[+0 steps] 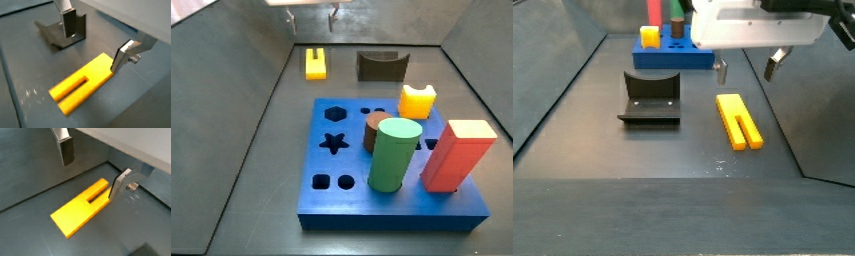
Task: Pick up the double-square object. Move up. Rotate the double-square object. Place the double-square object on the fixture. Regrasp the double-square object. Move to above the board. Insert the double-square object.
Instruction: Rotate the double-square object.
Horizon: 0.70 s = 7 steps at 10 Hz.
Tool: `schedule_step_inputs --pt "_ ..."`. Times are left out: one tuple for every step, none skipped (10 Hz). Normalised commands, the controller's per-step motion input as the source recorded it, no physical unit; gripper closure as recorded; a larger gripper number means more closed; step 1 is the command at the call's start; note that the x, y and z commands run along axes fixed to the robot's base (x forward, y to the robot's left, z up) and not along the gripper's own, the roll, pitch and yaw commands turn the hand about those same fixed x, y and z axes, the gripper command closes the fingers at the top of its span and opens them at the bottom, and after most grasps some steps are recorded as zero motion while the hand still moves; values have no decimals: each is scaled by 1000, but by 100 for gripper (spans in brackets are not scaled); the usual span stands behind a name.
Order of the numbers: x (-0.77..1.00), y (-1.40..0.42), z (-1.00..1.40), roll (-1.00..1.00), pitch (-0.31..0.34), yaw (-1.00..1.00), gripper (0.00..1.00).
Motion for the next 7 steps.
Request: schedule_step_inputs --pt "20 5 -268 4 0 1000 0" --pt "43 -2 -137 2 -2 1000 0" --pt "40 -3 -90 2 -2 1000 0" --pt "29 -3 -58 1 -3 1000 0" --pt "29 -2 -57 1 -4 1000 0" --pt "31 -3 -53 1 -4 1000 0" --pt "34 -2 -46 1 -4 1000 0"
